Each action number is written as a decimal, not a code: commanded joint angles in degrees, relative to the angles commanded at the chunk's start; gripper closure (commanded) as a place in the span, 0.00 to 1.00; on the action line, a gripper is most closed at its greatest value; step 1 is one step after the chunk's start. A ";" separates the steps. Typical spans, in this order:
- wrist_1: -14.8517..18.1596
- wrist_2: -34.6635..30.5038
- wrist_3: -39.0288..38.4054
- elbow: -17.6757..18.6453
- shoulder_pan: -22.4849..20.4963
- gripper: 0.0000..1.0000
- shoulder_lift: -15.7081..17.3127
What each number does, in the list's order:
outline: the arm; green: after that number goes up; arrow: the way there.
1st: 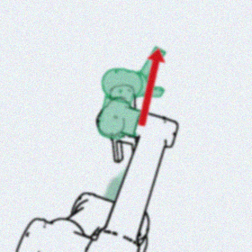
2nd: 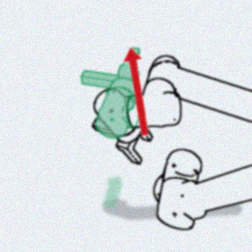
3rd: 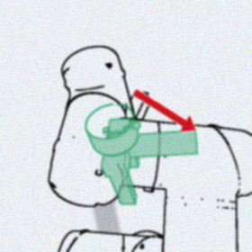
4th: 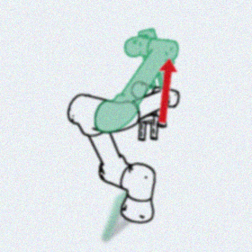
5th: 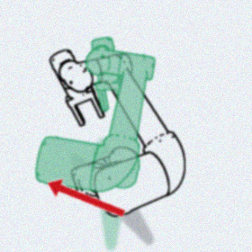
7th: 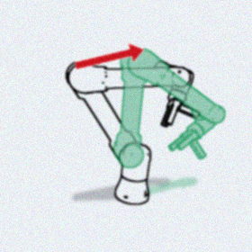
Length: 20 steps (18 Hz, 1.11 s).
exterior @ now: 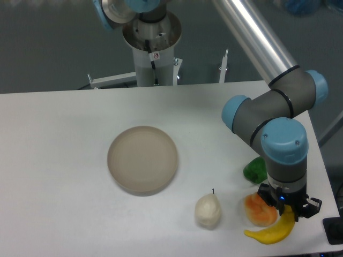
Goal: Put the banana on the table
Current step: 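Lift the yellow banana in the gripper up off the orange fruit, then carry the held banana past the green pepper toward the plate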
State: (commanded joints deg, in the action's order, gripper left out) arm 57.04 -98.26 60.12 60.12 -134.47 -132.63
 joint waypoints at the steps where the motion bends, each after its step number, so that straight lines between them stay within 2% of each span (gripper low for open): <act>1: 0.00 -0.09 0.00 0.00 0.00 0.67 0.00; 5: 0.00 -0.18 0.44 0.79 -0.09 0.67 0.79; 9: 0.70 0.44 1.49 3.07 -0.96 0.67 3.69; 12: 1.05 0.53 5.52 7.19 -2.72 0.67 7.11; 16: 2.20 0.53 10.80 15.01 -5.18 0.67 14.05; 20: 4.39 0.44 13.79 18.62 -6.76 0.67 17.92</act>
State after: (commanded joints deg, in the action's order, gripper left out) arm 61.43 -97.82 73.91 78.74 -141.24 -114.71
